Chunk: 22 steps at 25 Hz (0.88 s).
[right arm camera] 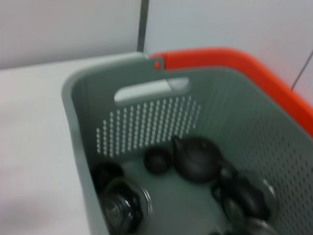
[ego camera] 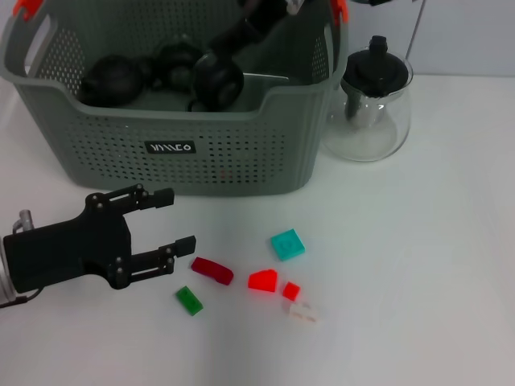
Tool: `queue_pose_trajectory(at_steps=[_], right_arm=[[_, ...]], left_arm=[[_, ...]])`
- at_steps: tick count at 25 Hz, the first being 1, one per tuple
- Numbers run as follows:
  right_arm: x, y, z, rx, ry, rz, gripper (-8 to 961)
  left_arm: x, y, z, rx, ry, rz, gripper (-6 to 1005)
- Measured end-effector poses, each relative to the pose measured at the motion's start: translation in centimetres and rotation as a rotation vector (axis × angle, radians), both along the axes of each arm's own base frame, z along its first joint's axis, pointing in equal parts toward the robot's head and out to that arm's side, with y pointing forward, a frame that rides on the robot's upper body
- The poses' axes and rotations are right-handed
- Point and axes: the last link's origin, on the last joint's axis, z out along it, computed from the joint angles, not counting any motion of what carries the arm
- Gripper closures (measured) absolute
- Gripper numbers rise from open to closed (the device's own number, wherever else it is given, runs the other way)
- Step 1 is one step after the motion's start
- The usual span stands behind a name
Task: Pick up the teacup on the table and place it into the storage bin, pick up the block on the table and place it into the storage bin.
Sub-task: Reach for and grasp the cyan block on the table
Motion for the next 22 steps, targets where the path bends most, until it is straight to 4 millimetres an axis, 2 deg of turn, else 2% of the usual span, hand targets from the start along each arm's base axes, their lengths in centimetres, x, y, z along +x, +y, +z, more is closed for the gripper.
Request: queue_pose_trajectory(at_steps=[2, 5, 8, 10, 13, 16, 19, 22], right_arm=[[-0.3, -1.0, 0.9, -0.028, 0.063, 0.032, 215], [-0.1, -3.5, 3.0, -0.100, 0.234, 0.121, 171], [1.6, -6.4, 4.8, -0.185, 0.349, 0.195, 128], [3.4, -7.8, 5.3, -0.231, 0.365, 0.212, 113], [6.8, -9.8, 5.1, -0.321, 0.318, 0.204, 115], [9.9, -11.1, 4.6, -0.406, 0.242, 0.139, 117], [12.6, -11.4, 4.0, -0.459, 0.169, 0.035, 121], [14.8, -10.9, 2.7, -0.462, 0.079, -0.072, 126]], left_arm=[[0.0, 0.0, 0.0, 0.000, -0.001, -0.001, 306], [0.1, 0.0, 0.0, -0.001, -0.003, -0.002, 306], [0.1, 0.0, 0.0, -0.002, -0.004, -0.001, 306], [0.1, 0.0, 0.0, -0.002, -0.004, -0.001, 307], [0.1, 0.0, -0.1, -0.002, -0.004, -0.001, 307], [0.1, 0.0, 0.0, -0.001, -0.002, -0.001, 307], [0.1, 0.1, 0.0, -0.004, 0.001, -0.002, 307], [0.1, 0.1, -0.1, -0.007, 0.003, -0.004, 307]])
